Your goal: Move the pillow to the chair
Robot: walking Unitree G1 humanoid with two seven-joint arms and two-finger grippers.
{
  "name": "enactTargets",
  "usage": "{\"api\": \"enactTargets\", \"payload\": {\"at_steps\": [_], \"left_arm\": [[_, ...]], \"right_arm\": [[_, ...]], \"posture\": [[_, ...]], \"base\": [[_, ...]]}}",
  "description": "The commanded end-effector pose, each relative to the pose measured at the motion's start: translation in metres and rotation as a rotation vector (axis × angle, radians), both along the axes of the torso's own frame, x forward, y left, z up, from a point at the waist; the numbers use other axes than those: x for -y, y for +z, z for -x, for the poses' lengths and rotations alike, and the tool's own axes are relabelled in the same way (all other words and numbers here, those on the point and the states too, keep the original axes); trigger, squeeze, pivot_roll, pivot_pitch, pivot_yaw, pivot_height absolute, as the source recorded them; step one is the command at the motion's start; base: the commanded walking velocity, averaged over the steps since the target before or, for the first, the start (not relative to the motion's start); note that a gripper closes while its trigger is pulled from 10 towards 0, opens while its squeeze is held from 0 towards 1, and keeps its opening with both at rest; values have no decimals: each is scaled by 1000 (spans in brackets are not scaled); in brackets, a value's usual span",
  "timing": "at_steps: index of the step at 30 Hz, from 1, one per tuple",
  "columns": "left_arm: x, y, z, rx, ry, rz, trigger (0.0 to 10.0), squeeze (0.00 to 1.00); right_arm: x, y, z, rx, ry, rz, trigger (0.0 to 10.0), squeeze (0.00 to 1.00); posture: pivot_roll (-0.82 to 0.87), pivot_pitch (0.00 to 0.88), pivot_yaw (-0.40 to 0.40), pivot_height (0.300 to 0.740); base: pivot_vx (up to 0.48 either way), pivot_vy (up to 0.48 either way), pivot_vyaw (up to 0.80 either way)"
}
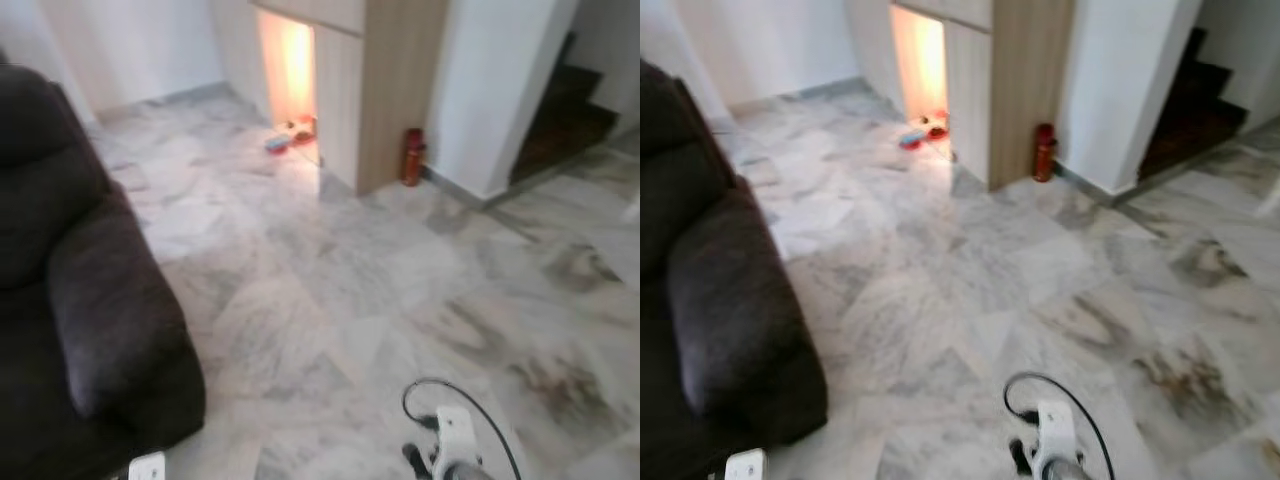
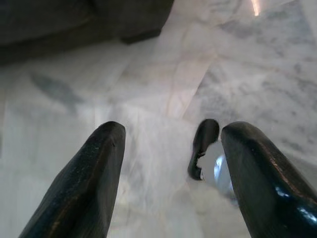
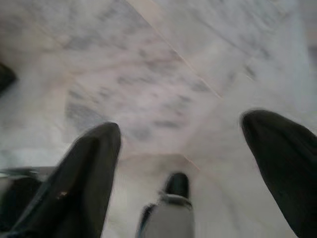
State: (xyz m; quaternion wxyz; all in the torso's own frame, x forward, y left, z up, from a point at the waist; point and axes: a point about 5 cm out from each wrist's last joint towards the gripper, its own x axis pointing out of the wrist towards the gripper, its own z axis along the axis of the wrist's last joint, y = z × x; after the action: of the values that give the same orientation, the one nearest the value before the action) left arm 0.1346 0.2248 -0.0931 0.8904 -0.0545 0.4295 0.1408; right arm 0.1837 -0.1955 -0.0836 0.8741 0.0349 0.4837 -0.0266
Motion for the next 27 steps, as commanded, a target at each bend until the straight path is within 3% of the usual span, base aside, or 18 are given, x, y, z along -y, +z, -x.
{"api": "enactTargets", "payload": {"at_steps": [1, 27], "left_arm": [[-4, 0, 1, -8, 3, -7, 10000, 0], [-5, 0, 2, -11, -7, -15, 10000, 0]], "right_arm": [[-10, 2, -7, 17, 22, -16, 10000, 0], [-9, 2, -7, 16, 31, -16, 10000, 0]], "posture": [[-19, 0, 30, 740], [-22, 0, 30, 740]], "base": [[0, 0, 594], [0, 0, 592]]}}
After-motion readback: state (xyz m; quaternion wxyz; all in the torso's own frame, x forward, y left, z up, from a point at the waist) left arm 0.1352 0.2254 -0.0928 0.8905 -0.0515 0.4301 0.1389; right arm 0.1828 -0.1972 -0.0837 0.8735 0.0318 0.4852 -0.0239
